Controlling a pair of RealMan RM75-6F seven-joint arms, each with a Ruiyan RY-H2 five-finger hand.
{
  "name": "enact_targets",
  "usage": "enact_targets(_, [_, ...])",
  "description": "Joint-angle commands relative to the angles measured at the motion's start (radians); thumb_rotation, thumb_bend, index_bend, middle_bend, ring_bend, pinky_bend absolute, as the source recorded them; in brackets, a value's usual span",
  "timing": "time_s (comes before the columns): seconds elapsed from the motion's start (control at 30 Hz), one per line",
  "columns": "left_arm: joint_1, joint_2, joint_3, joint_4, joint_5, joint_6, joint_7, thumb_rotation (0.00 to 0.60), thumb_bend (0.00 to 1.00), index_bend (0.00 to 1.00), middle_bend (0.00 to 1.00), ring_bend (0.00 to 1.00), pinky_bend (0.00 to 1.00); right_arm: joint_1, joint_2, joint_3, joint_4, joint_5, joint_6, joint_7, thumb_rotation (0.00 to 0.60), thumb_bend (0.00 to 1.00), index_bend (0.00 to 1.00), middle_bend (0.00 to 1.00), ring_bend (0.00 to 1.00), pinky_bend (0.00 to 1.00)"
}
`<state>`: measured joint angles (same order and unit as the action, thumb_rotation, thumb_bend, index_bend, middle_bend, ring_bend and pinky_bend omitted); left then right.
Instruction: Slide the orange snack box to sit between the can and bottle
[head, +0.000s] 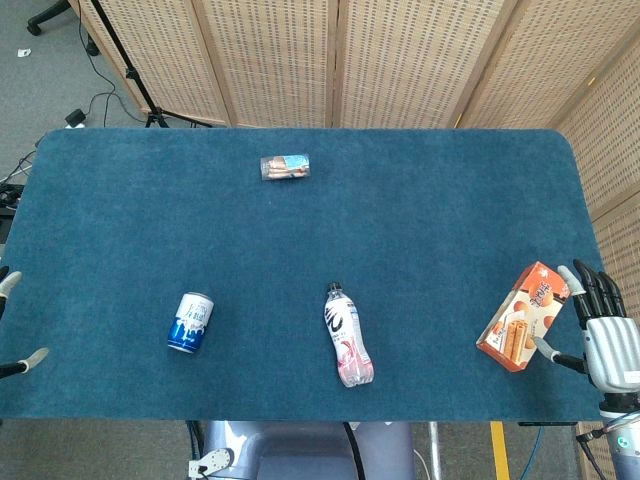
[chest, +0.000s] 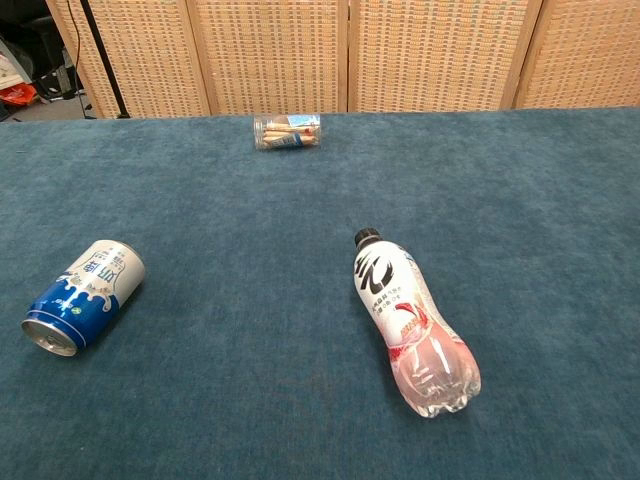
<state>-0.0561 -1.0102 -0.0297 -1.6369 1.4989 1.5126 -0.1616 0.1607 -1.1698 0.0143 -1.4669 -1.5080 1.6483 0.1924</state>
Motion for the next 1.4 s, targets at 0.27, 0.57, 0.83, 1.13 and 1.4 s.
enact_targets(0.27, [0.004,-0.005,-0.002,0.007,0.006,0.008,0.006,0.6,0.0,0.0,0.0,0.0,0.0,-0.026,-0.017,0.026,0.021,-0.002,0.022,-0.073,0.6,0.0,0.0,0.0,0.0,0.0])
enact_targets(0.57, [-0.011,-0.003,-0.005,0.013,-0.007,-0.026,0.005,0.6,0.0,0.0,0.0,0.0,0.0,-0.016,0.105,-0.01,0.102,0.13,-0.277,0.074,0.6,0.0,0.0,0.0,0.0,0.0])
enact_targets(0.83, [-0.015,-0.003,0.002,0.017,0.004,-0.037,0.007,0.6,0.0,0.0,0.0,0.0,0.0,0.03,0.155,-0.02,0.174,0.189,-0.579,0.371,0.6,0.02,0.02,0.0,0.0,0.0])
enact_targets(1.13, [-0.025,0.004,0.007,0.022,0.01,-0.056,-0.001,0.6,0.0,0.0,0.0,0.0,0.0,0.029,0.135,-0.041,0.259,0.092,-0.579,0.487,0.6,0.54,0.35,0.16,0.02,0.07])
enact_targets(1.4, [-0.023,0.006,0.008,0.024,0.012,-0.054,-0.01,0.6,0.0,0.0,0.0,0.0,0.0,0.058,0.16,-0.054,0.227,0.062,-0.624,0.433,0.6,0.61,0.49,0.37,0.19,0.23])
